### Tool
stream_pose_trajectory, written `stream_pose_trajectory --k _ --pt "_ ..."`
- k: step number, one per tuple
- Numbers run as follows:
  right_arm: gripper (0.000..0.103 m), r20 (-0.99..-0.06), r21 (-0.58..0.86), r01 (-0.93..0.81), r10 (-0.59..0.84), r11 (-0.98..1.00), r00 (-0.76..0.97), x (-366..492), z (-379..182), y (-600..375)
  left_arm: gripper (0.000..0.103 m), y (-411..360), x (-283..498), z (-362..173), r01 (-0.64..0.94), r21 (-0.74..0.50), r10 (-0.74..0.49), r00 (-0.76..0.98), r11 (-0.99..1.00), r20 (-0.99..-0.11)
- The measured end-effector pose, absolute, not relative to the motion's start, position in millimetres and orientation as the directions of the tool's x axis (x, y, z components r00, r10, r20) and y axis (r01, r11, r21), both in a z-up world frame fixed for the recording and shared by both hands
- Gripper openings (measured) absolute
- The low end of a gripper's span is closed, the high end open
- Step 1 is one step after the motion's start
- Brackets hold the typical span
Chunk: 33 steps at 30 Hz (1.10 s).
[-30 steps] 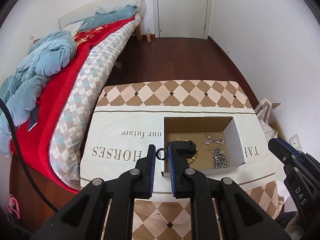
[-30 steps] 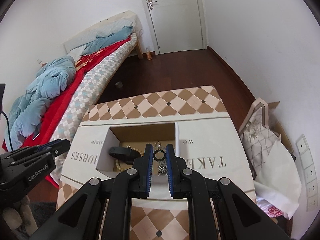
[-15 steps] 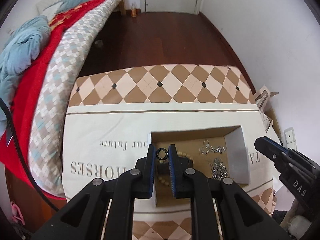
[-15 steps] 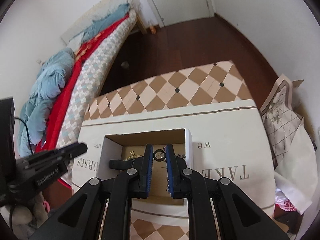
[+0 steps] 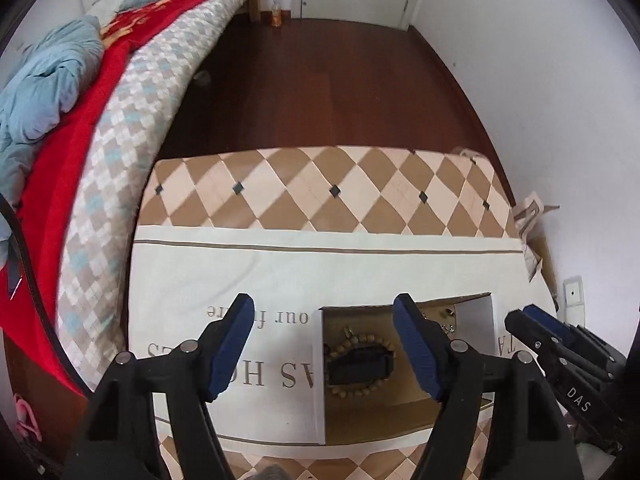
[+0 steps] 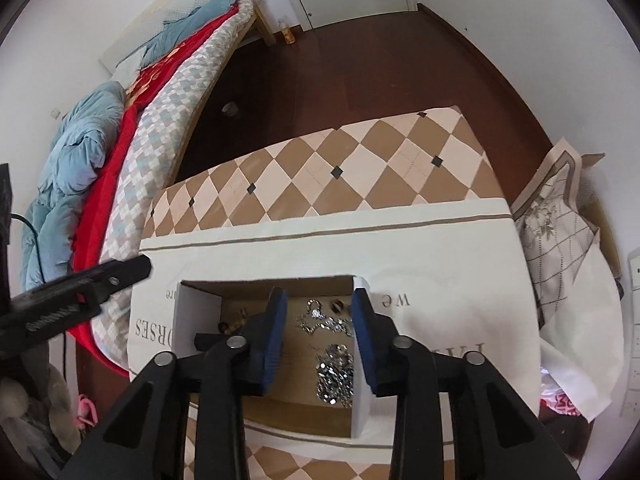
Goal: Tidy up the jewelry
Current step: 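Lift both grippers up away from the white box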
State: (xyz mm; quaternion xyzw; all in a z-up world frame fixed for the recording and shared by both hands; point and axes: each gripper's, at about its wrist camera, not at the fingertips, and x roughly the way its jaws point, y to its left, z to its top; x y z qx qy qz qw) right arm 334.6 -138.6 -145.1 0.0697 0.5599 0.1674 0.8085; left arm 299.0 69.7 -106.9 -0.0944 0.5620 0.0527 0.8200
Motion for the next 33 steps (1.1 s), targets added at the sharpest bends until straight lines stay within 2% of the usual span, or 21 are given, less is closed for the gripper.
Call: stream_pose_trajectory --k 1,2,3,4,5,7,9,15,20,33 --pt "0.038 -0.884 0.294 -0.19 0.342 0.937 0.319 333 -144 -140 0.07 71 295 -105 -0.197 -0.08 -0.003 0.363 0.977 -0.932" --pt "0.041 -0.889 0.274 -0.189 0.323 0.943 0.323 331 -143 -141 0.075 73 293 -105 -0.202 -0.071 0.008 0.364 0.977 -0.931" --pt "0.051 -0.895 0.25 -0.189 0.301 0.95 0.329 328 -141 -141 0.088 74 291 -105 -0.209 -0.061 0.02 0.364 0.976 -0.931" --pt "0.065 -0.902 0.221 -0.189 0.274 0.957 0.334 325 -140 -141 0.095 75 287 -105 -0.216 -0.038 0.044 0.362 0.976 -0.931" --pt "0.072 -0.909 0.187 -0.19 0.243 0.964 0.34 323 -139 -140 0.101 76 283 -105 -0.22 -0.024 0.059 0.363 0.975 -0.93" --pt "0.095 -0.917 0.128 -0.194 0.191 0.973 0.351 314 -137 -138 0.101 78 275 -106 -0.235 0.016 0.102 0.359 0.972 -0.928" --pt "0.1 -0.925 0.074 -0.197 0.141 0.978 0.353 307 -138 -135 0.101 78 266 -108 -0.242 0.037 0.123 0.352 0.97 -0.928" --pt "0.103 -0.926 -0.016 -0.216 0.067 0.976 0.371 277 -134 -129 0.102 80 232 -103 -0.274 0.079 0.179 0.363 0.959 -0.914" --pt "0.103 -0.908 -0.028 -0.233 0.073 0.972 0.414 251 -113 -125 0.102 74 200 -84 -0.287 0.107 0.22 0.397 0.952 -0.891" --pt "0.103 -0.831 -0.024 -0.233 0.11 0.972 0.545 167 -18 -149 0.102 45 113 -1 -0.286 0.023 0.181 0.541 0.958 -0.822"
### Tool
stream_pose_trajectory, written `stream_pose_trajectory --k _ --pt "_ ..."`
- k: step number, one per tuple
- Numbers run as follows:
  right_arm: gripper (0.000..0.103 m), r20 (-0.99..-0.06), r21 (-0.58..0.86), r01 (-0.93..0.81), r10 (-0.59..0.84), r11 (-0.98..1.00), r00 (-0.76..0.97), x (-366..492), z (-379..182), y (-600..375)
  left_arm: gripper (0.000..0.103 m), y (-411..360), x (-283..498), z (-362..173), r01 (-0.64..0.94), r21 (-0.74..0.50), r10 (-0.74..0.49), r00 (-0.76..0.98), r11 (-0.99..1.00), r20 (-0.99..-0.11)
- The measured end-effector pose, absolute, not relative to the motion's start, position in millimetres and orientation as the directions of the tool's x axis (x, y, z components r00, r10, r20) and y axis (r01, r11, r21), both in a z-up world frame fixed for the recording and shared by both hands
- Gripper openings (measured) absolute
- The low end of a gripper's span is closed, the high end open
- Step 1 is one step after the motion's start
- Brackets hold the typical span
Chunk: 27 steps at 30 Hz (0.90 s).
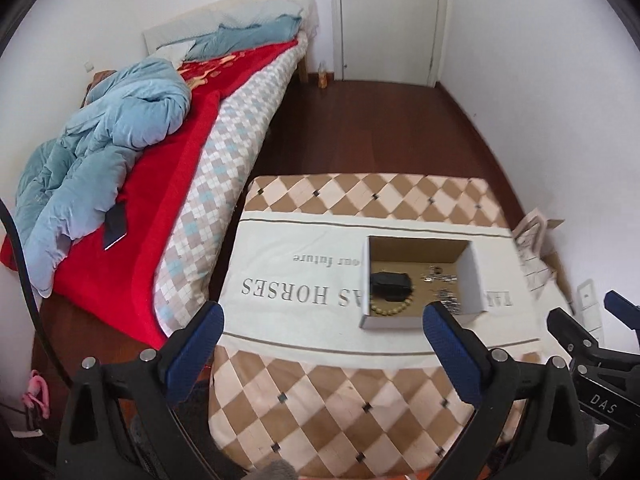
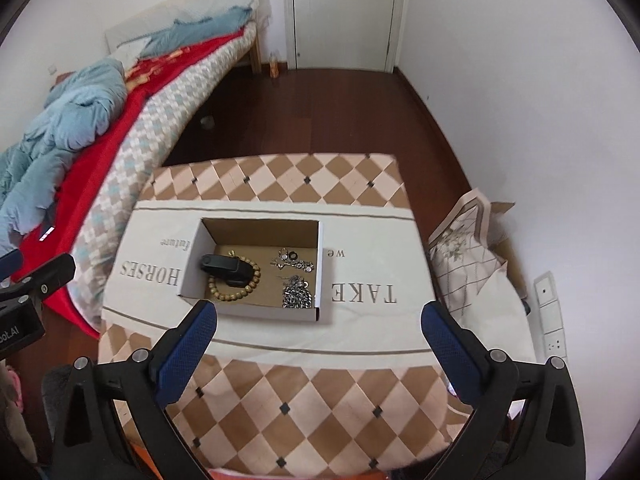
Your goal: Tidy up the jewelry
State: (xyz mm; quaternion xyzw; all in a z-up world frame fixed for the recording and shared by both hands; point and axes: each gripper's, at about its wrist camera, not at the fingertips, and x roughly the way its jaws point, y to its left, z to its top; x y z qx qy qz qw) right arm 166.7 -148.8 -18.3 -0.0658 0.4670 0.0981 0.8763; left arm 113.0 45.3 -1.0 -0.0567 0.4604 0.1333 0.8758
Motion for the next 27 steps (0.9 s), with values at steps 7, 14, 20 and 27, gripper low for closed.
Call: stream_pose_trajectory --k 7,14,20,27 --pt "0.103 -0.769 -0.046 -0.238 0.118 0.97 0.628 111 37 -163 0.102 24 71 34 -0.251 -0.015 0.14 0.587 0.968 -0.797" --pt "0.103 -0.728 -0.044 -0.223 0.122 0.974 0.675 72 75 -179 0.102 11 41 61 -0.234 -0.041 0.117 0.623 0.971 -0.773" --pt "0.103 -0.721 -0.014 -0.22 0.142 0.975 0.679 45 93 -190 0.102 5 21 83 -0.221 -0.05 0.109 0.65 0.974 -0.752" --pt "0.103 -0.707 -0.008 -0.215 0.146 0.977 0.692 30 106 -197 0.102 -1 12 90 -0.201 -0.058 0.09 0.656 0.978 -0.749"
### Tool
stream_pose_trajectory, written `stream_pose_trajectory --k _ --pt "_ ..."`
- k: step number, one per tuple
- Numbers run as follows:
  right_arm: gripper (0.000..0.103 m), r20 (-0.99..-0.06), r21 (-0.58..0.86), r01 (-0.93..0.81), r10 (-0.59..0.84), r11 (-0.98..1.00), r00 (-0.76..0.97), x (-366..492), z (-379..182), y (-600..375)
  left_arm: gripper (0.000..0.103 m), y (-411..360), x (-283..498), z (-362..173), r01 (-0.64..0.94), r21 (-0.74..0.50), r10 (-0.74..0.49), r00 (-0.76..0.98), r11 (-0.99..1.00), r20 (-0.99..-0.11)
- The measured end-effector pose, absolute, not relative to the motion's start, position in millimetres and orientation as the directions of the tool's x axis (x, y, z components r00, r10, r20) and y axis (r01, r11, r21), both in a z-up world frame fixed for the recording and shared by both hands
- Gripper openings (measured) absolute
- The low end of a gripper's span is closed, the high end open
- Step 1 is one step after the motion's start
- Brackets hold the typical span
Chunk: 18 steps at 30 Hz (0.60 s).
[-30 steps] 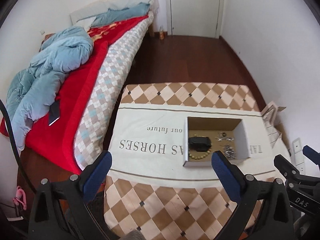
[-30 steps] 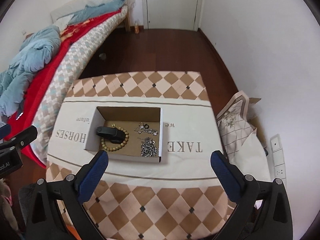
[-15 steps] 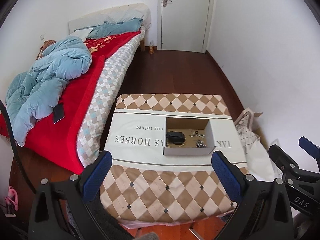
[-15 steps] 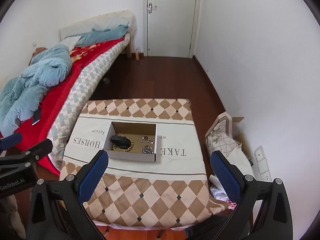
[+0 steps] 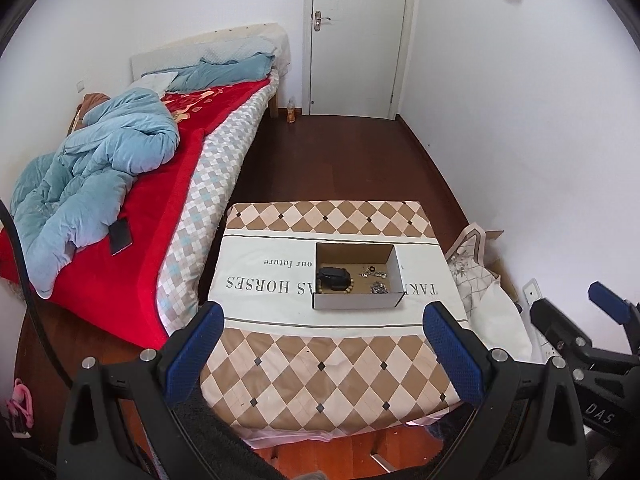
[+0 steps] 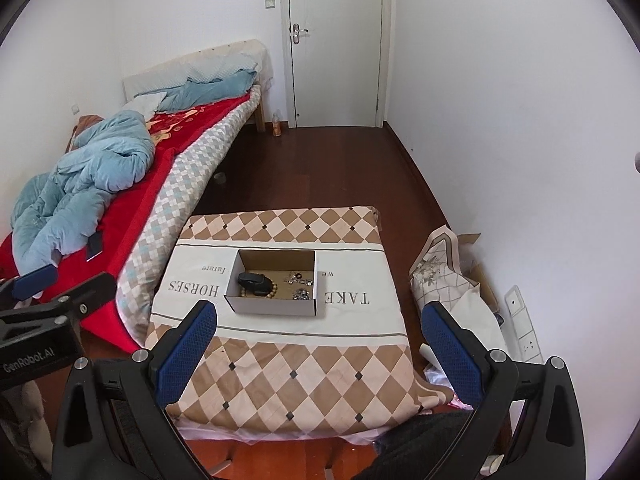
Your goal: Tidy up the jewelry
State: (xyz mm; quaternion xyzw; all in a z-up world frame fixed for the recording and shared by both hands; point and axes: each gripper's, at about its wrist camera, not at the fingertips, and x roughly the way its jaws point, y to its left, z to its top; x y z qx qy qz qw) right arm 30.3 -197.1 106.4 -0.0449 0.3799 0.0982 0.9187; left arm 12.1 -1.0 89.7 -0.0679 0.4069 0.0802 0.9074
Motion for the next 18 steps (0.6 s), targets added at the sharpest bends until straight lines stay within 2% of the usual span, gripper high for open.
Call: stream_pose_trajectory --k 18 --pt "0.103 -0.737 -0.049 -0.176 0.084 0.983 0.671 113 73 -184 0.102 11 77 54 -0.263 -0.018 0.151 0.607 0.965 -0.78"
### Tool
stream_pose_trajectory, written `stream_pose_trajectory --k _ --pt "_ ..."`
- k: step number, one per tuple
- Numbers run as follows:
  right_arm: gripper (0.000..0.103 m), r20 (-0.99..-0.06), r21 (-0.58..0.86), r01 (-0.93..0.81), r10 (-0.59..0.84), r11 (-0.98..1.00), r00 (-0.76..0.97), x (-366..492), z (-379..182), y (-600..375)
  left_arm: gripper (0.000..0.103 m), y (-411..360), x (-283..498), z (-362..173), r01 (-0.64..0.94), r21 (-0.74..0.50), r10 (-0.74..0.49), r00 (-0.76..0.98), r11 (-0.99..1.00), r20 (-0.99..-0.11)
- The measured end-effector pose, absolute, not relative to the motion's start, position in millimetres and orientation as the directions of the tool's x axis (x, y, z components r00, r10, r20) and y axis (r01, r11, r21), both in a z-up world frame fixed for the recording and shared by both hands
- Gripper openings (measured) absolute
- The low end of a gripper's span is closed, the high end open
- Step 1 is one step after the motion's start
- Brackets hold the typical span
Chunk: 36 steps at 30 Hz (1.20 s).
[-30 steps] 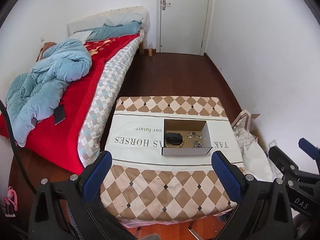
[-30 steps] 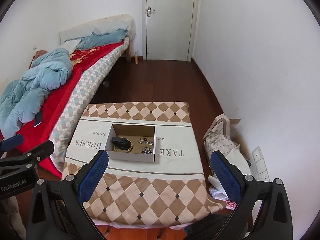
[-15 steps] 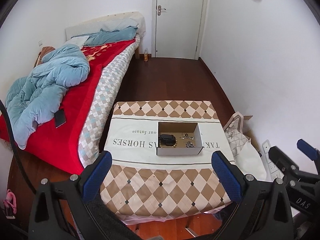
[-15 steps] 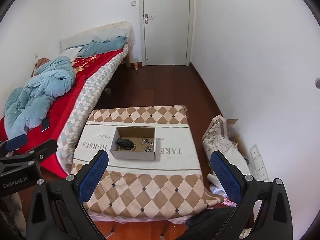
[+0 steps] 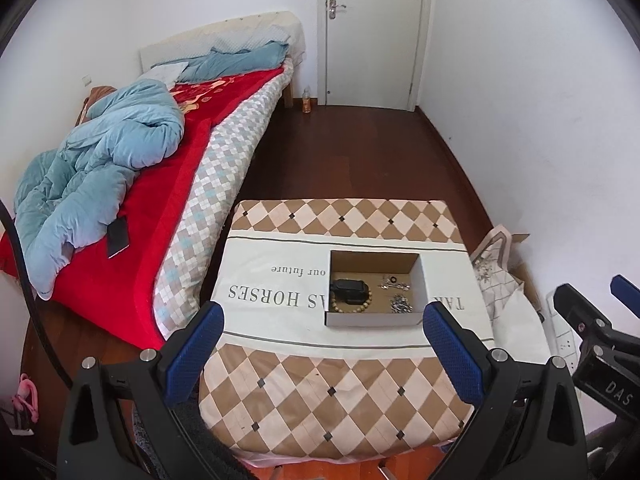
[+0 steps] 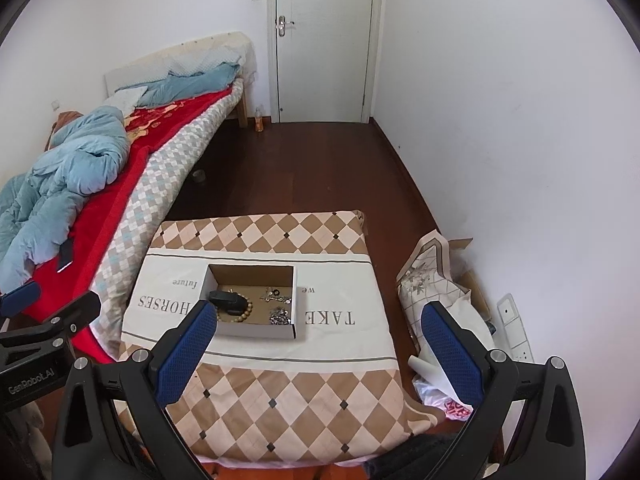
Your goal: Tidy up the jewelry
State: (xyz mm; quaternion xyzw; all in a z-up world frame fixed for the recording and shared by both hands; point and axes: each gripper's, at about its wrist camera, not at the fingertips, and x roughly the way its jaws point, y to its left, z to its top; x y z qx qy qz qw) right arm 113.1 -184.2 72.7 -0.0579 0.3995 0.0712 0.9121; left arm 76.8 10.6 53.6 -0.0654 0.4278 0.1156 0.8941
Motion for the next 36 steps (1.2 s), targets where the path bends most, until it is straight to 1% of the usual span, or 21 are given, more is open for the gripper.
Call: stream_pose_trajectory --k 12,19,36 --pt "0.103 -0.776 -0.05 -0.164 0.065 0.985 0.627 144 41 -182 0.102 19 106 35 -0.281 0.0 0.167 0.571 0.96 -0.804" --pt "0.103 -0.782 -0.054 -0.173 0.066 0.983 0.619 145 38 -181 0.102 20 108 27 -0.274 0.016 0.172 0.558 0.962 -0.812" --pt "0.103 -0.783 -0.043 -0.191 0.085 0.981 0.616 144 40 -176 0.102 19 103 27 -0.262 0.047 0.193 0.565 0.964 -0.802"
